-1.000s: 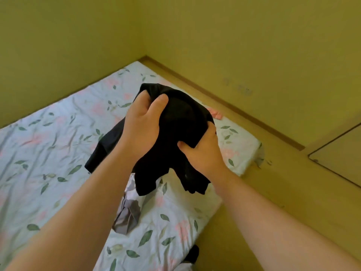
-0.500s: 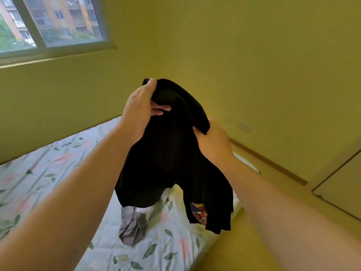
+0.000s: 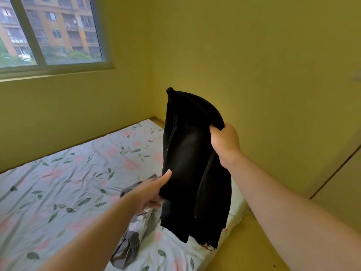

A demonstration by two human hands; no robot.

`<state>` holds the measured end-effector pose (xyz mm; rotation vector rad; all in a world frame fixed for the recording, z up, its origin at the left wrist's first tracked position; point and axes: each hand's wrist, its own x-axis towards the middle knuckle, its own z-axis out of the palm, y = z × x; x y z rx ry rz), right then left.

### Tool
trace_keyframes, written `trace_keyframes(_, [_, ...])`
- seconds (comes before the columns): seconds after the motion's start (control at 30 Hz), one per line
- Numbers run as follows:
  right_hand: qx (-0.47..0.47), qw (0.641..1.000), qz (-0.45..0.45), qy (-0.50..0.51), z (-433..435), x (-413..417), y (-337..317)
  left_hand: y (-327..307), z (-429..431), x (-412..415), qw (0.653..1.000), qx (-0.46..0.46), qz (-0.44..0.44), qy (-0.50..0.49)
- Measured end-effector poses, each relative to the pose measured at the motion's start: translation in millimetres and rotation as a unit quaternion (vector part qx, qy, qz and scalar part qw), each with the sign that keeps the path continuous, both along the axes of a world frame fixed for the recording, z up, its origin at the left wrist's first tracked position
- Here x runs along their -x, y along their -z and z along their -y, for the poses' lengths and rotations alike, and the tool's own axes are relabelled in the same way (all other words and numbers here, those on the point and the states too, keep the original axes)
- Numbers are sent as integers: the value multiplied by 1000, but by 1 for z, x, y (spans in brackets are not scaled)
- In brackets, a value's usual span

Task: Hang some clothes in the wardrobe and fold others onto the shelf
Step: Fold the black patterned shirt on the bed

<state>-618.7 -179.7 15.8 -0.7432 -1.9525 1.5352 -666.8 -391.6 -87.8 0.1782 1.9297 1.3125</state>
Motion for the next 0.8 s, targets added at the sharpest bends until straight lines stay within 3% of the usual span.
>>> trace_keyframes(0.1, [7, 1000, -7, 5, -1, -4, -9, 7, -12, -7, 998, -1, -28, 47])
trace_keyframes(0.2, [-11, 1000, -10, 19, -6, -6, -15, -12, -20, -2, 998, -55, -12, 5])
trace_keyframes(0.33, [-50, 998, 6, 23, -13, -15, -22, -86, -27, 14, 980, -192, -44, -17])
trace_keyframes(0.43, [-70, 994, 80, -27, -17, -22, -24, -156, -39, 15, 956, -272, -99, -51])
trace_keyframes(0.47, [-102, 985, 134, -47, -19, -22, -23, -177, -44, 13, 946, -296, -111, -69])
trace_keyframes(0.53, [-259, 944, 201, -40, -20, -25, -18, -209, -57, 8, 930, -329, -127, -104])
trace_keyframes(0.6, [-347, 931, 108, -12, -11, -30, -17, -225, -74, 6, 925, -335, -139, -118])
trace_keyframes(0.7, [-190, 978, -60, -58, 9, -41, -20, -225, -95, 3, 925, -332, -119, -140])
trace_keyframes(0.8, [-179, 978, -50, -98, 23, -48, -17, -220, -105, 0, 921, -342, -98, -158])
